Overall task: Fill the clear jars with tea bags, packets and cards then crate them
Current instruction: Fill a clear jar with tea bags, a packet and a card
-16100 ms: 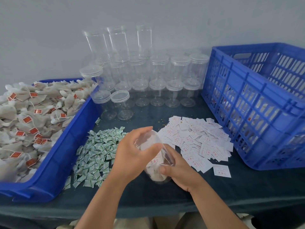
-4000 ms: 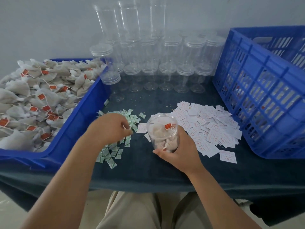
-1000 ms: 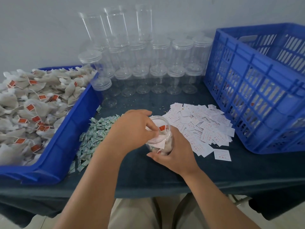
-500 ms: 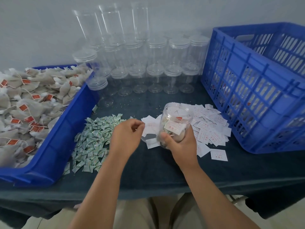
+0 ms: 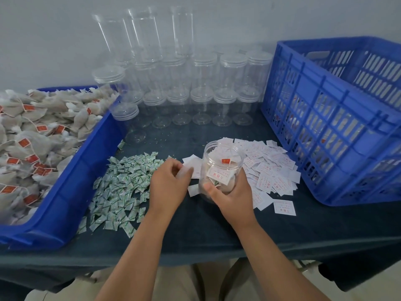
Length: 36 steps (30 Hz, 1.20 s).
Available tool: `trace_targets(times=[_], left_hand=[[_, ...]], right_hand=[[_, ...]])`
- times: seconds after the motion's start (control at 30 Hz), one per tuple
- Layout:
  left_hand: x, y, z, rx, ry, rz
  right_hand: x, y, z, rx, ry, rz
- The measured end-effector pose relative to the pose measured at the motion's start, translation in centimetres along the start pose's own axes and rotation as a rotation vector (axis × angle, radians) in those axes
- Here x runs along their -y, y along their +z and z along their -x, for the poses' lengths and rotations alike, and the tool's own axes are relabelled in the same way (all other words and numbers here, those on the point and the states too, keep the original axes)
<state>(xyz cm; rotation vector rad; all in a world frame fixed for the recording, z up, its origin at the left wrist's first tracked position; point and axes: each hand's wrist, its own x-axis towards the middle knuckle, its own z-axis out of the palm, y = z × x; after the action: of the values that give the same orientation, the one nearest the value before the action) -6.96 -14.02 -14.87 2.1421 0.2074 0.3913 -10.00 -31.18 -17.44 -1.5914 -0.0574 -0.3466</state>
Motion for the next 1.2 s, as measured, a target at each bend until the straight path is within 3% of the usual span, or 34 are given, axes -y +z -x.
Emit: trace_targets(times=[0.07,0.17,0.23,0.37,0.47,0.63,0.77,1.0,1.2], left_hand=[[-1.1,-1.5,0.0,0.010,-0.047,0.247],[-3.6,-4.2,-0.1,0.166,-0.058,0.567],[-4.8,-5.9,0.0,0.296,0.119,0.490],[-6.5,-7.0,0.4,0.481,0.416,0.006],[-7.4,-6.1,0.9,0.510,0.437,-0.240],[-7.1,-4.7,1.9,0.418,0.433,-0.537],[-7.3,-4.5,2.1,0.470,0.382,-0.479],[-7.7,-4.7,2.1,0.412,0.461,-0.354],[-7.3,-6.1,1.1,0.612,0.585,-0.011]], right_hand=[[-0.2,0.0,0.1,0.062,-0.038,0.025],[-0.2,0.0,0.3,0.146,-0.086,0.137],[0.0,0.1,0.5,0.197,-0.117,0.190],[0.4,0.4,0.3,0.246,-0.132,0.228],[0.6,0.5,0.2,0.267,-0.148,0.258],[0.9,0.4,0.6,0.281,-0.126,0.283],[1.0,0.0,0.4,0.324,-0.129,0.260],[0.7,-0.5,0.0,0.410,-0.039,0.135],[0.8,-1.0,0.0,0.497,0.024,0.079]])
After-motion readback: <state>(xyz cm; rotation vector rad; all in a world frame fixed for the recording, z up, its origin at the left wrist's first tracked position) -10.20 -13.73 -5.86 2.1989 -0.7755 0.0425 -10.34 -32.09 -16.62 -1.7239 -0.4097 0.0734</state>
